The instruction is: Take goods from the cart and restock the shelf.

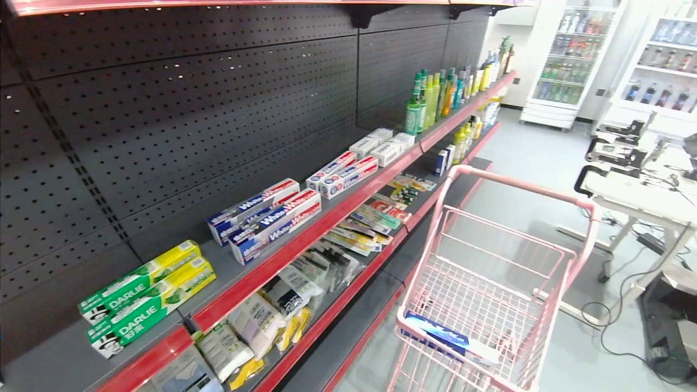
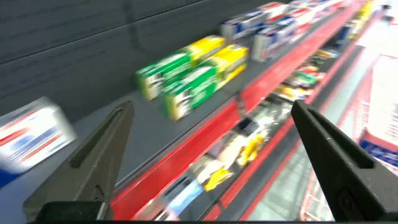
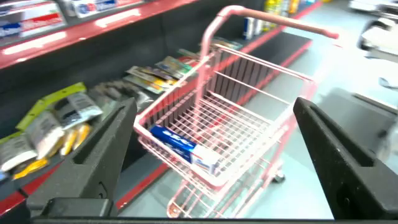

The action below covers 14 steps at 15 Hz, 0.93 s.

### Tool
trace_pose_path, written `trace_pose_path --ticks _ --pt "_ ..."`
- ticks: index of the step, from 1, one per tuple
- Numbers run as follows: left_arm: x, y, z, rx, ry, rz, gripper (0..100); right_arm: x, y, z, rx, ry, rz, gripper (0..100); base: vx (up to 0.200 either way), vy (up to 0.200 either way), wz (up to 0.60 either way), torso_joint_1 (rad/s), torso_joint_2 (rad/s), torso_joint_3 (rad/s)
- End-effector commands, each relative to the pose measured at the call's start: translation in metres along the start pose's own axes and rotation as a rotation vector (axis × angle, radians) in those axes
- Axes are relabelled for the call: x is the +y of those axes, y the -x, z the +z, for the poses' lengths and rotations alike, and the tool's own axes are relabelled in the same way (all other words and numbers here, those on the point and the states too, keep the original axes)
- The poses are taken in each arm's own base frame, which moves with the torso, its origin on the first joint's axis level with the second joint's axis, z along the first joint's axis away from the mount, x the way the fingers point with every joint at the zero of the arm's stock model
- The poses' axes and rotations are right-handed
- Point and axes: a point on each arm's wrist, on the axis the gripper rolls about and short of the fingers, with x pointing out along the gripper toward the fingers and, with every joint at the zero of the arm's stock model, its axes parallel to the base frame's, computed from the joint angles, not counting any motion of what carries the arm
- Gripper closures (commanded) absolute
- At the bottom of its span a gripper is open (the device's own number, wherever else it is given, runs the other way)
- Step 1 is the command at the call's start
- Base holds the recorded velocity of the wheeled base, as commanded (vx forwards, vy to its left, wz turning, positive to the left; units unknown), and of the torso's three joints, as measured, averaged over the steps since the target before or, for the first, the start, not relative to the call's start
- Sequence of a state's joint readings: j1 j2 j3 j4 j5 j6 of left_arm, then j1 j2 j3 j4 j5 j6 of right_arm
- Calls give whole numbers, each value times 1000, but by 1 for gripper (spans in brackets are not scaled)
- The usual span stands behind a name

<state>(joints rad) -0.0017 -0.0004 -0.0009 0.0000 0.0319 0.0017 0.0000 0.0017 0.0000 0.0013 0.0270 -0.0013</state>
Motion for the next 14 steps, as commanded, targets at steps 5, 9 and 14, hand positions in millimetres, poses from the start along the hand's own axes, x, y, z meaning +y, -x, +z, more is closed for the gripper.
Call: trace_pose_path --ticks 5,9,14 --pt "0 0 0 1 0 0 0 0 0 0 0 0 1 0 0 0 -600 1 1 4" --pt "0 0 0 1 -1 0 0 0 0 0 0 0 1 0 0 0 0 0 0 0" --pt "0 0 0 0 -1 0 0 0 0 0 -1 -18 -4 0 0 0 0 0 0 0"
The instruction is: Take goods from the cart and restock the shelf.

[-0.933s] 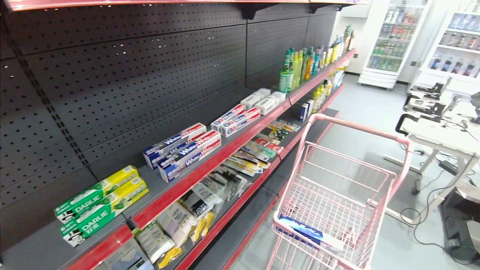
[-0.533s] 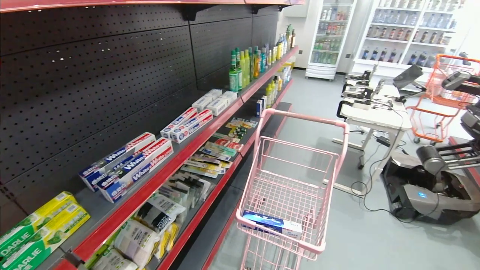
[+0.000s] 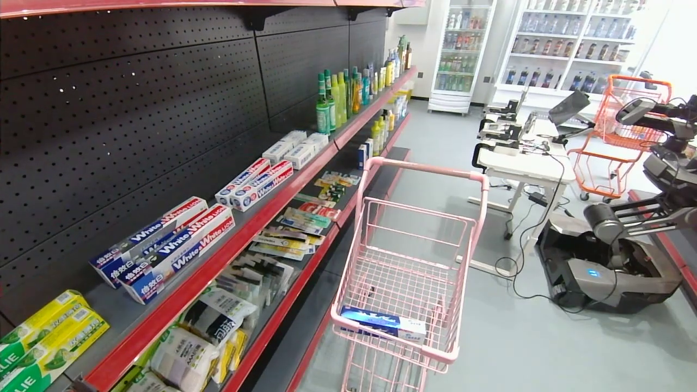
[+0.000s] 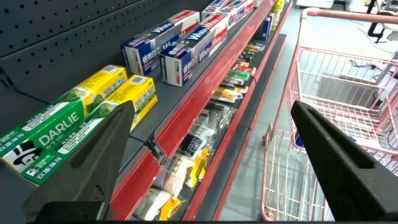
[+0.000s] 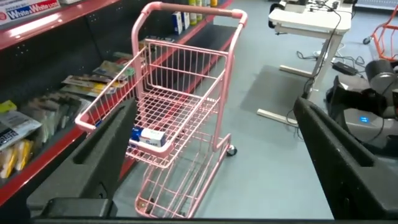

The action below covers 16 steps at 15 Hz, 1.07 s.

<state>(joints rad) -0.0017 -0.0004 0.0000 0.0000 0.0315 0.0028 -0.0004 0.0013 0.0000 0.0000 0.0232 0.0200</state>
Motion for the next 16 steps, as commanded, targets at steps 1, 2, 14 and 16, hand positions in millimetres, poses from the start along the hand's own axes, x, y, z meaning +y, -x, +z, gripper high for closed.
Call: trace_pose_path --ticks 1,2,14,16 --pt "0 0 0 -1 0 1 0 0 0 0 -1 2 -9 0 0 0 0 0 0 0" --pt "0 0 0 0 0 1 0 0 0 2 -9 9 -12 0 0 0 0 0 0 0" --pt "0 0 0 -1 0 1 0 -6 -203 95 695 36 80 0 0 0 0 0 0 0" --pt "0 0 0 0 0 1 0 -14 -235 80 771 99 178 0 0 0 0 0 0 0"
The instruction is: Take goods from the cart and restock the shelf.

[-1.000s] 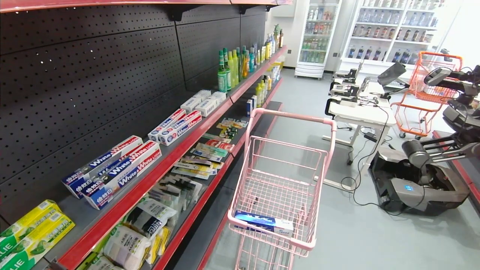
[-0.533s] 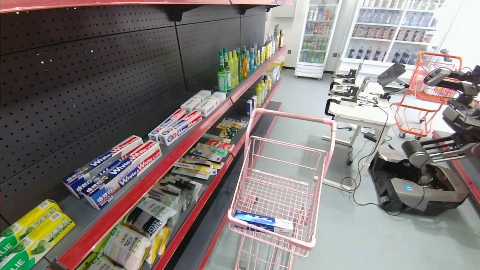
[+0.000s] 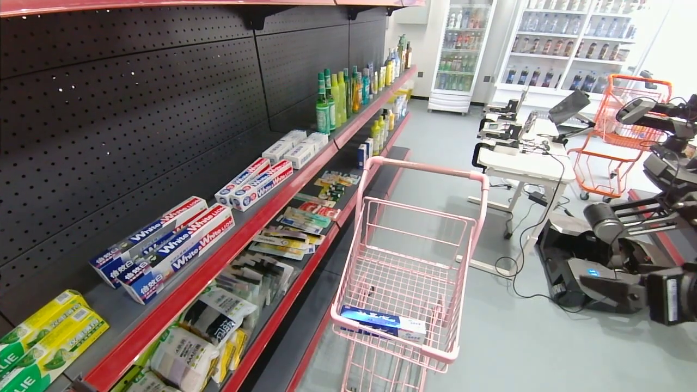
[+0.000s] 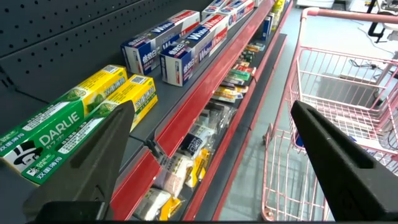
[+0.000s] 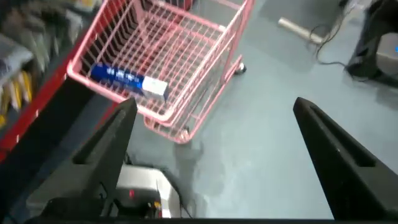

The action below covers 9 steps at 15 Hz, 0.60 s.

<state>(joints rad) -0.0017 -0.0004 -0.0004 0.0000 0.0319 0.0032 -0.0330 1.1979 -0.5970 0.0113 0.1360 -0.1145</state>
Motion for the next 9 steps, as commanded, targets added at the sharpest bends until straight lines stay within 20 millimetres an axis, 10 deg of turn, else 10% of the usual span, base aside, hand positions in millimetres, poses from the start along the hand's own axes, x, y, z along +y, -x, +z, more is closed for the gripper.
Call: trace_pose_path --ticks 1,9 --pt "0 0 0 1 0 0 0 -16 -64 5 176 55 84 0 0 0 0 0 0 0" --pt "0 0 0 1 0 0 0 -27 -143 9 288 286 209 0 0 0 0 -117 252 136"
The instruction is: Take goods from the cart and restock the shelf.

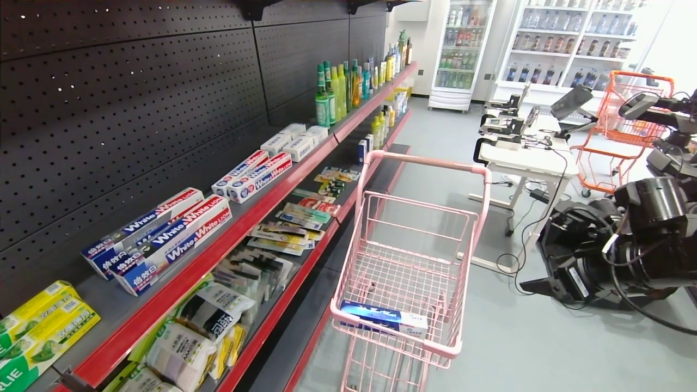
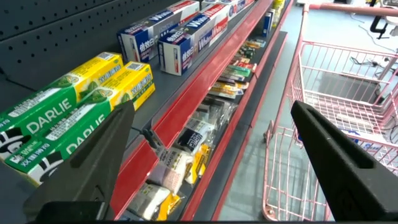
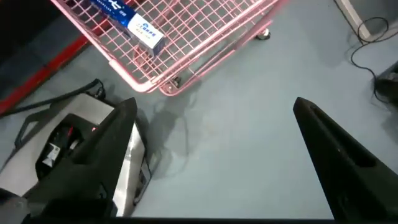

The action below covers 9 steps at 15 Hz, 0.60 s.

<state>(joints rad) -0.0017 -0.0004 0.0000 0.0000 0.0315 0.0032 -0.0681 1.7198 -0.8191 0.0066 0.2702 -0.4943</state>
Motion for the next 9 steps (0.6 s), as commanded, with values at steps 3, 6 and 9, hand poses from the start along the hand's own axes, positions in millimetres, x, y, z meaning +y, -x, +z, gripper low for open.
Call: trace_pose_path --ticks 3,6,9 --pt "0 0 0 0 2 1 0 -8 -31 4 45 75 43 0 0 0 0 -157 336 183" --pt "0 0 0 -1 0 1 0 -5 -44 11 47 125 63 0 0 0 0 -154 338 185" --pt "0 0 0 -1 0 1 0 -5 -49 25 22 151 65 0 0 0 0 -147 343 194"
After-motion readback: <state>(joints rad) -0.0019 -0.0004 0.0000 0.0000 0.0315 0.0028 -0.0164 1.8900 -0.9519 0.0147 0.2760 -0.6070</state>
